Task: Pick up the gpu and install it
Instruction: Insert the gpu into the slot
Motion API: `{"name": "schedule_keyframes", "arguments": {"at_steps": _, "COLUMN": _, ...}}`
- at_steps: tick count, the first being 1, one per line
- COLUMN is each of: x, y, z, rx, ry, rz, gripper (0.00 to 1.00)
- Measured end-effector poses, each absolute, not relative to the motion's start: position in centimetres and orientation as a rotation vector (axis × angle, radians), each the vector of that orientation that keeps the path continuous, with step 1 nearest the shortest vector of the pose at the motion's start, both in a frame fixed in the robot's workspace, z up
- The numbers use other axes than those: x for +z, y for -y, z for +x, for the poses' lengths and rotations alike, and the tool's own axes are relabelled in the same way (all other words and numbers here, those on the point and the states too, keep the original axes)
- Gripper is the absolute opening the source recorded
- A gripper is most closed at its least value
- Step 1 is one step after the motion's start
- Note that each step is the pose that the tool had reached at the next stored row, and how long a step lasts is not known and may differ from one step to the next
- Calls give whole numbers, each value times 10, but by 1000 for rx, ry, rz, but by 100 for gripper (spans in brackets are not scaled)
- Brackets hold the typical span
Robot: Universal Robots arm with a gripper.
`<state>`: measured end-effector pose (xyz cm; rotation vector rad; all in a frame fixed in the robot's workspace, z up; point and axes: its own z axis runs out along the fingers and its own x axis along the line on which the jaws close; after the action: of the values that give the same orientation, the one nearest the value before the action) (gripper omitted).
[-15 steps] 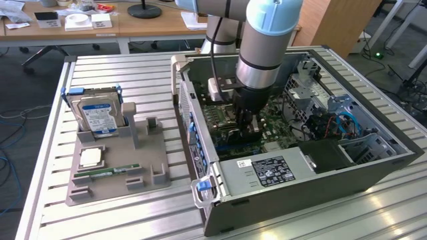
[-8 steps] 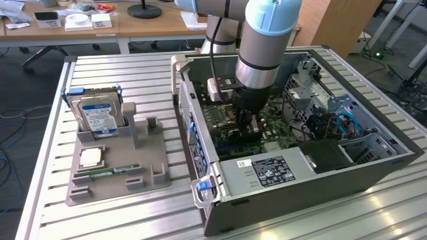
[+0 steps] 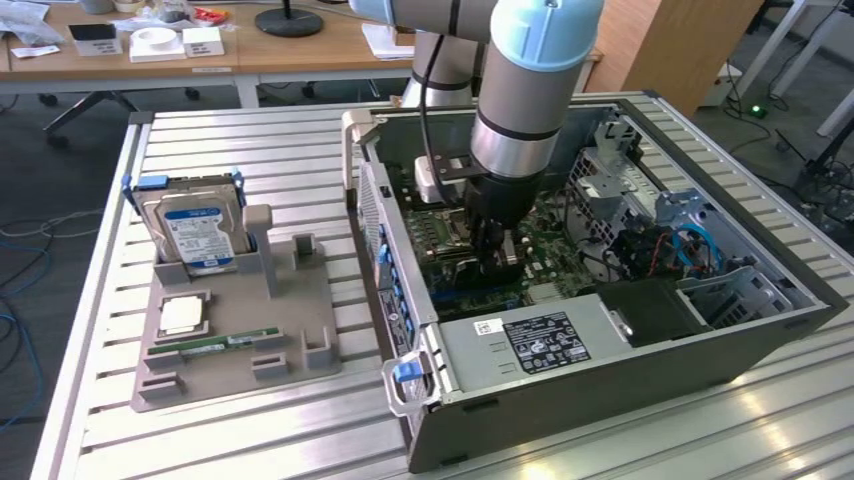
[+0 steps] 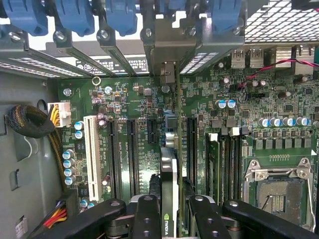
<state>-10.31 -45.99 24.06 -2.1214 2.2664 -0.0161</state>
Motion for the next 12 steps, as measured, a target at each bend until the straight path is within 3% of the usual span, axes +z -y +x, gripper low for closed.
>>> {"name": "schedule_keyframes", "arguments": {"at_steps": 5, "x": 241, "y": 460, "z": -103, "rx": -16, "ry": -2266, "rz": -2121, "gripper": 34}}
{"name": "schedule_keyframes", "arguments": {"at_steps": 6, "x": 241, "y": 460, "z": -103, "rx": -16, "ry": -2266, "rz": -2121, "gripper": 40}}
{"name": "schedule_keyframes", "arguments": {"at_steps": 12, "x": 254, "y": 460, "z": -103, "rx": -16, "ry": -2266, "rz": -2121, "gripper": 40}}
